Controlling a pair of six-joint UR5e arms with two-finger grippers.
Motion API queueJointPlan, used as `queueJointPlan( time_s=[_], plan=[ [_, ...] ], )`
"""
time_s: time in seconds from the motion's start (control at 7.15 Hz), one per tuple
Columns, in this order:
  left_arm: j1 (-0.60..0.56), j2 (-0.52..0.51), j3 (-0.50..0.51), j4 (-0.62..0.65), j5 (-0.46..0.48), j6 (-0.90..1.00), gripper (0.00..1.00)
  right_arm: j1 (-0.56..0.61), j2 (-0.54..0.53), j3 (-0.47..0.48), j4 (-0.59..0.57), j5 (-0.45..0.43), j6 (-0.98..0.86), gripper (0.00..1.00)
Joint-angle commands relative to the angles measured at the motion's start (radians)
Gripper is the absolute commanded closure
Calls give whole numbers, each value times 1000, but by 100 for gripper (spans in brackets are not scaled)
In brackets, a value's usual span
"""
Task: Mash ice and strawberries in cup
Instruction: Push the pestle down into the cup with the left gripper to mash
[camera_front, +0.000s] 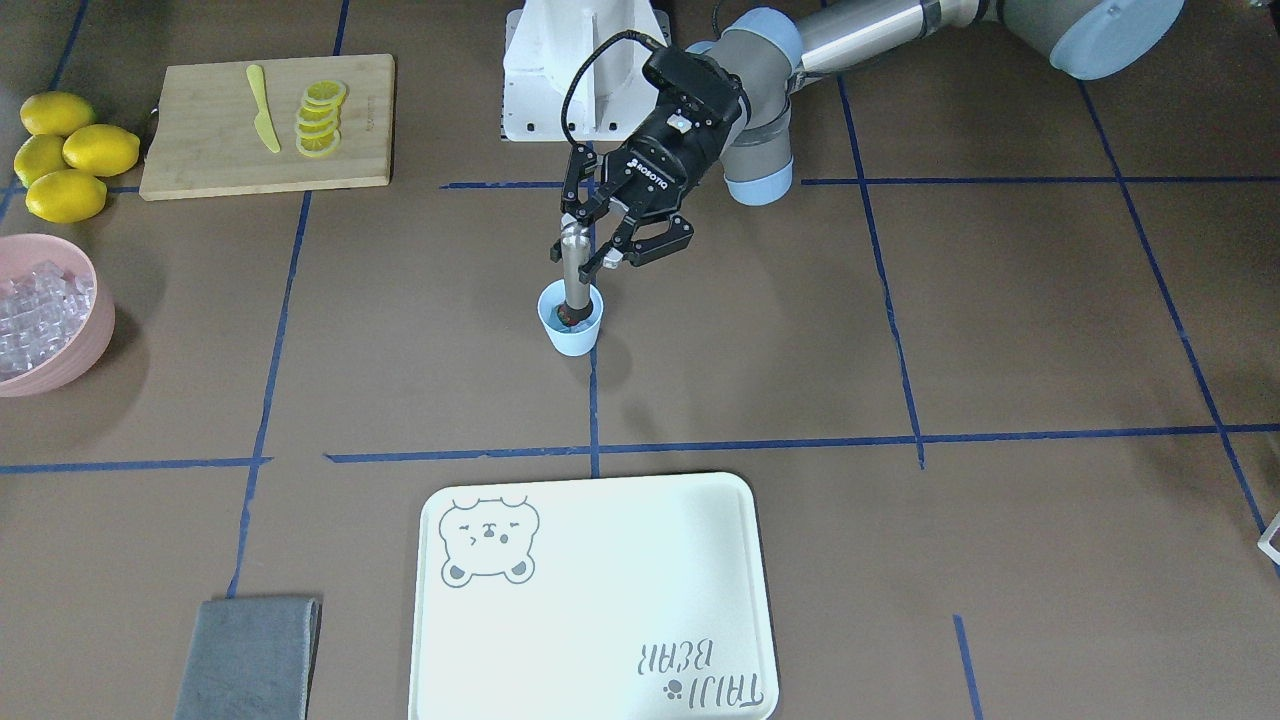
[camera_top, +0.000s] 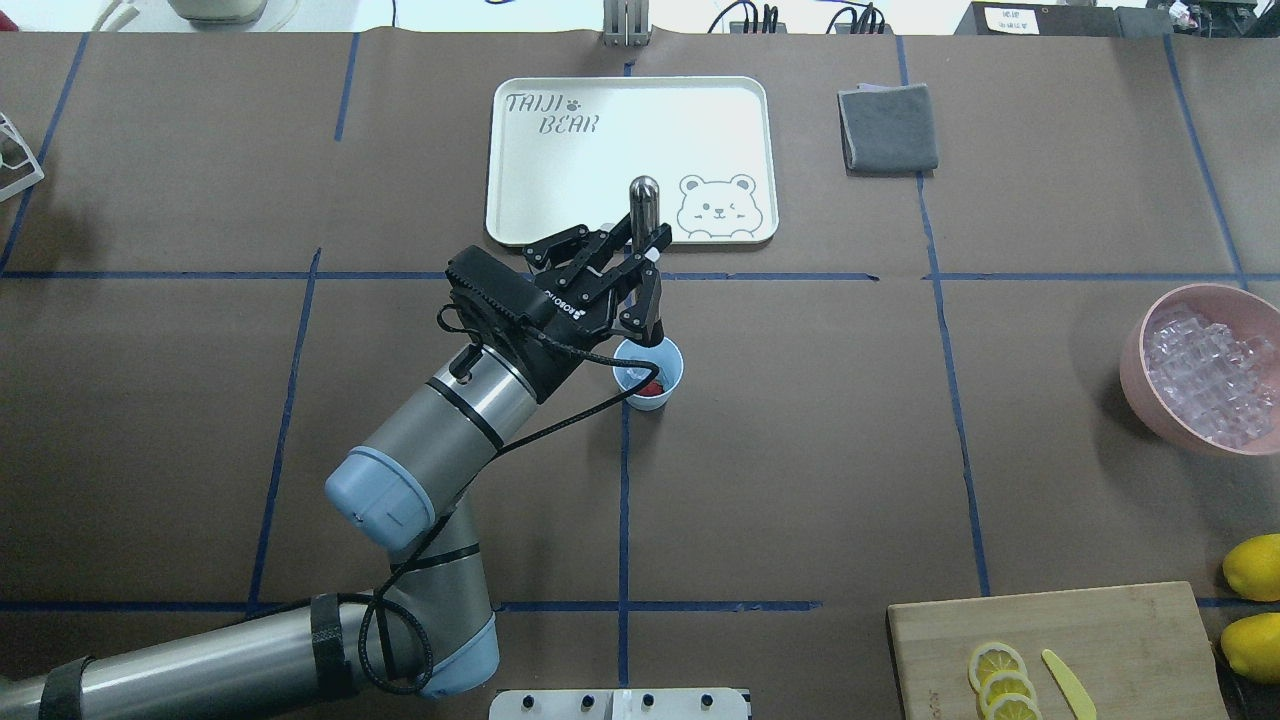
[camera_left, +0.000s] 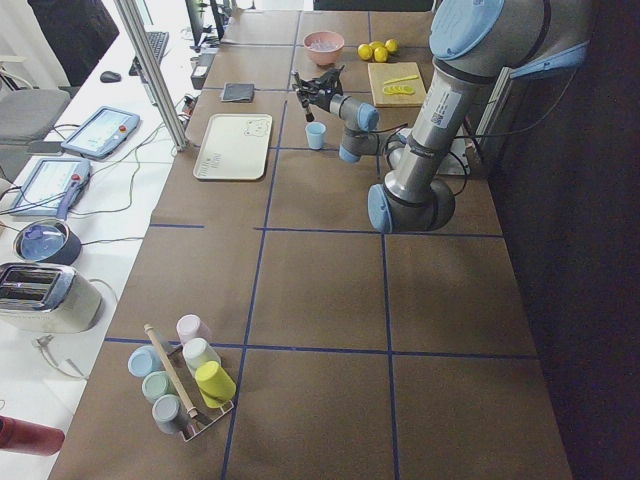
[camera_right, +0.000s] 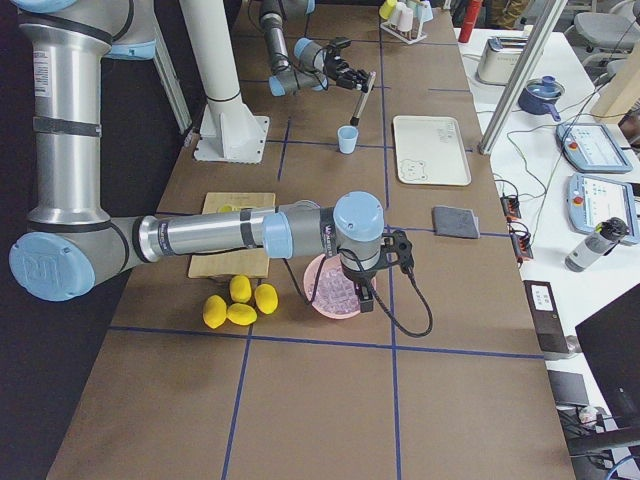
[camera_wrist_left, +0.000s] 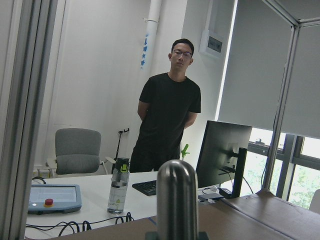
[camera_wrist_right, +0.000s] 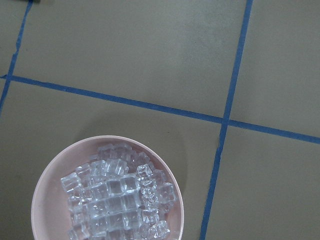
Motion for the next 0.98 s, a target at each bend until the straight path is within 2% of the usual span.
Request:
queueJointPlan(
  time_s=[0.0, 0.84],
  plan=[
    [7, -1, 23, -24, 0, 0, 100, 1, 0, 2, 0, 0, 0, 1],
    [13, -2, 80, -61, -1, -11, 100, 0, 5, -3, 0, 0, 0, 1]
  ],
)
